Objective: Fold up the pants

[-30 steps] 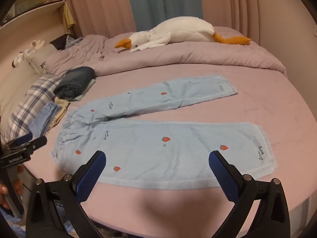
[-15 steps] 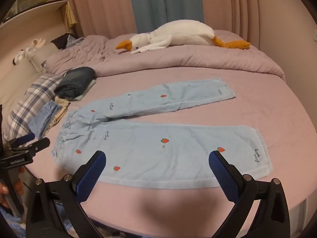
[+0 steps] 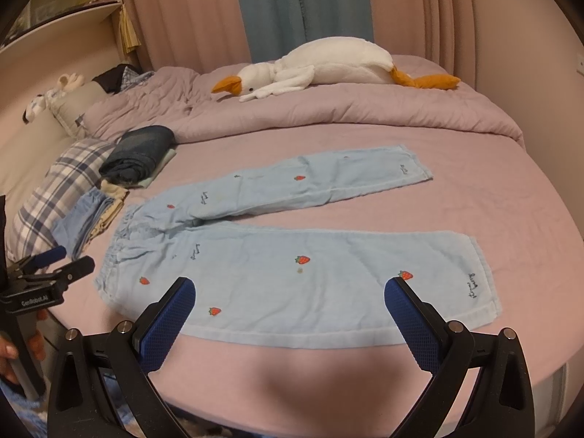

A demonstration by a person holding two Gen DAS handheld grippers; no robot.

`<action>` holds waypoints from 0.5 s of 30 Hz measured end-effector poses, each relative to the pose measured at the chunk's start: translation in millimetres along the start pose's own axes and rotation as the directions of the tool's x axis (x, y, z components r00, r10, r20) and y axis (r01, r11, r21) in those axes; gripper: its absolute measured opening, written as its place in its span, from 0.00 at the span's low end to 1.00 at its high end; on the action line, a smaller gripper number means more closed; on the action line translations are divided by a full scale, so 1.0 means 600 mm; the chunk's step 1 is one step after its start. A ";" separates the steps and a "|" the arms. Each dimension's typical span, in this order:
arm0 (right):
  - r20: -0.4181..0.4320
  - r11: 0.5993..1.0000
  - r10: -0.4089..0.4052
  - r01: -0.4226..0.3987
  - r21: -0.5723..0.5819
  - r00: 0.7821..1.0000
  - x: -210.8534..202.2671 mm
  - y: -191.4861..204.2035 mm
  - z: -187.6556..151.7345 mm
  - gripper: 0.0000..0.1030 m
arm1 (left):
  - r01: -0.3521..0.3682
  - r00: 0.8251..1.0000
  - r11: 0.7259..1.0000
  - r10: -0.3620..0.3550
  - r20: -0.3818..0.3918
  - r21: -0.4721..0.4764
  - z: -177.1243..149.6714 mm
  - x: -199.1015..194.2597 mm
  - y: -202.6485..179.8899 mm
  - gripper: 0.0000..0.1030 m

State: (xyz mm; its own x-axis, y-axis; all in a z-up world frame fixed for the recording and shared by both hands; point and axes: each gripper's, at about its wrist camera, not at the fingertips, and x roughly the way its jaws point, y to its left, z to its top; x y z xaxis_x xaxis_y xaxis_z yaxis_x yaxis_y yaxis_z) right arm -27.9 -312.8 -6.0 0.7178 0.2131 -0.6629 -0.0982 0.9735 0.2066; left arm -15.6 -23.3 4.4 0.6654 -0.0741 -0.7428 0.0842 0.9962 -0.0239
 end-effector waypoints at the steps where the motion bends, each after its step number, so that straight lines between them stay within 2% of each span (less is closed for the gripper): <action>1: 0.001 1.000 0.000 0.000 -0.001 1.000 0.000 0.000 -0.001 1.00 | 0.000 1.000 1.000 0.000 0.000 0.001 0.000 0.000 0.000 1.00; 15: -0.008 1.000 0.001 -0.001 -0.003 1.000 0.003 0.006 -0.001 1.00 | -0.002 1.000 1.000 0.002 -0.004 0.004 0.000 0.001 0.000 1.00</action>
State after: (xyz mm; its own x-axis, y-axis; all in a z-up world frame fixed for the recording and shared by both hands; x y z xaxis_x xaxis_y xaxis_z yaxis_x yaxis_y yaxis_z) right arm -27.2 -309.0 -6.9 0.7121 0.2146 -0.6685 -0.1009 0.9735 0.2050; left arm -14.9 -23.4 4.0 0.6627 -0.0721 -0.7454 0.0862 0.9961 -0.0197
